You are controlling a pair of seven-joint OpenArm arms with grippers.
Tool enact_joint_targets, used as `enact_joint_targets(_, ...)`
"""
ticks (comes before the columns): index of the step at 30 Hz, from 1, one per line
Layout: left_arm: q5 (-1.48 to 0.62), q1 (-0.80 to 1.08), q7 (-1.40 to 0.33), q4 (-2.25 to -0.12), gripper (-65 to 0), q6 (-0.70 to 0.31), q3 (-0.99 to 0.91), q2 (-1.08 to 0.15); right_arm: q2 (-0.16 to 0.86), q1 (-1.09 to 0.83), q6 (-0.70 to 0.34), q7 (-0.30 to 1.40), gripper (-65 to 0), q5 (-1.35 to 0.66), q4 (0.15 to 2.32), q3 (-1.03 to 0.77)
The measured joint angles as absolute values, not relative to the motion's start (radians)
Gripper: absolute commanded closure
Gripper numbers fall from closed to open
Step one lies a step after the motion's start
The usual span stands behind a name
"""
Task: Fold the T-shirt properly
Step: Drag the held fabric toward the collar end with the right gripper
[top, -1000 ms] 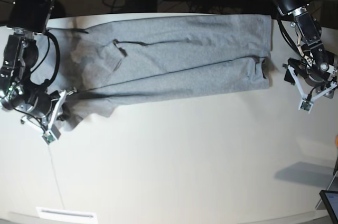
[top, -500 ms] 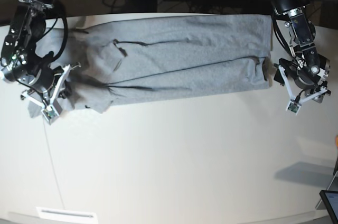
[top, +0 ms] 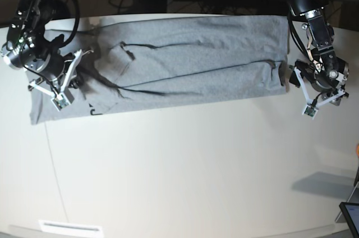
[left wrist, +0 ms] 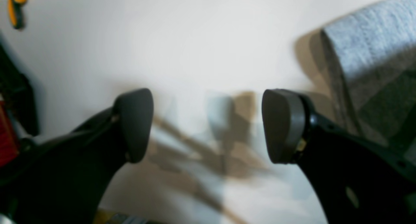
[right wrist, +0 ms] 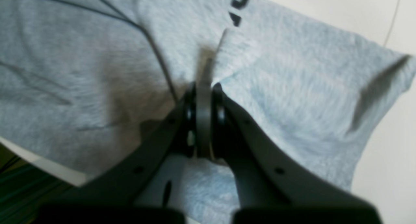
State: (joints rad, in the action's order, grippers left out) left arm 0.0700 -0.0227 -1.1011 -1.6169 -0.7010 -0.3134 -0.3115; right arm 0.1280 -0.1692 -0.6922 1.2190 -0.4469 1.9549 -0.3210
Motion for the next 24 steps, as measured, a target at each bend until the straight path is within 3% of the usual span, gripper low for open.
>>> enact_joint_targets(24, -0.005, -0.022, -1.098, -1.583, -50.7, -0.701, -0.313, -0.321, 0.11, -0.308, -0.692, 1.213, -0.1, -0.441, 1.954, -0.336)
